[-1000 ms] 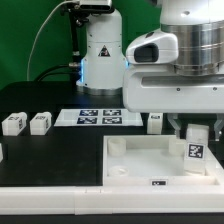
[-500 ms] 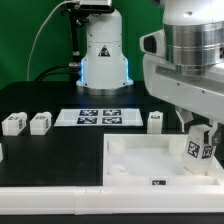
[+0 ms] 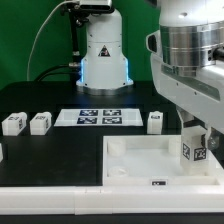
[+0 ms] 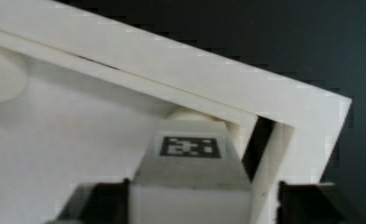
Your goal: Assemble one leg
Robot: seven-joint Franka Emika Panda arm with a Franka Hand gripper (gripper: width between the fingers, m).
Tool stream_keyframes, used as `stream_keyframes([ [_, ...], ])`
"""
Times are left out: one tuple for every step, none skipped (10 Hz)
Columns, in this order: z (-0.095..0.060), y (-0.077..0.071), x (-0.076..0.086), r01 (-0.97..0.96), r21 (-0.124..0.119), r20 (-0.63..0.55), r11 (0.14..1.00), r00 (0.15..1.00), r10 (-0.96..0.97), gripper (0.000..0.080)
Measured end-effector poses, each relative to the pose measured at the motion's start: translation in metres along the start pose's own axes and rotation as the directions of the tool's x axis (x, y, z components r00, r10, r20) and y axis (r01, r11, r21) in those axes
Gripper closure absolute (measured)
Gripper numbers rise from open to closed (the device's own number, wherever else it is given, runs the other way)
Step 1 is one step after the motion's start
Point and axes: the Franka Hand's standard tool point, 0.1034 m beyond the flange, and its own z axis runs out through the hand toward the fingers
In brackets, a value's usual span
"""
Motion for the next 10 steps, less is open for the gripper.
stream_keyframes([
  [-0.0002,0.0001,0.0011,0.143,0.000,-0.002,0.990,0.990,-0.143,0.0188],
  [-0.0003,0.0003,0.0020,0.297,-0.001,-0.002,0.955,0.955,-0.297,0.0188],
  [-0.0003,0.0002,0.0016,0.409,-0.001,-0.002,0.913,0.913,-0.409,0.0161],
  [-0.0007,-0.0004,0.0016,0.506,-0.001,-0.002,0.863,0.863,-0.506,0.0152],
  [-0.0010,-0.0004,0.0017,0.612,-0.003,-0.003,0.791,0.791,-0.612,0.0152],
  [-0.0011,-0.0005,0.0013,0.710,-0.005,-0.003,0.705,0.705,-0.710,0.0150],
  [-0.0012,-0.0007,0.0010,0.802,-0.008,-0.002,0.597,0.597,-0.802,0.0150],
  [-0.0009,-0.0009,0.0019,0.870,-0.010,0.003,0.494,0.494,-0.870,0.0150],
  [-0.0007,-0.0009,0.0030,0.926,-0.020,0.004,0.377,0.377,-0.926,0.0150],
  [-0.0002,-0.0005,0.0036,0.969,-0.031,0.007,0.246,0.246,-0.969,0.0150],
])
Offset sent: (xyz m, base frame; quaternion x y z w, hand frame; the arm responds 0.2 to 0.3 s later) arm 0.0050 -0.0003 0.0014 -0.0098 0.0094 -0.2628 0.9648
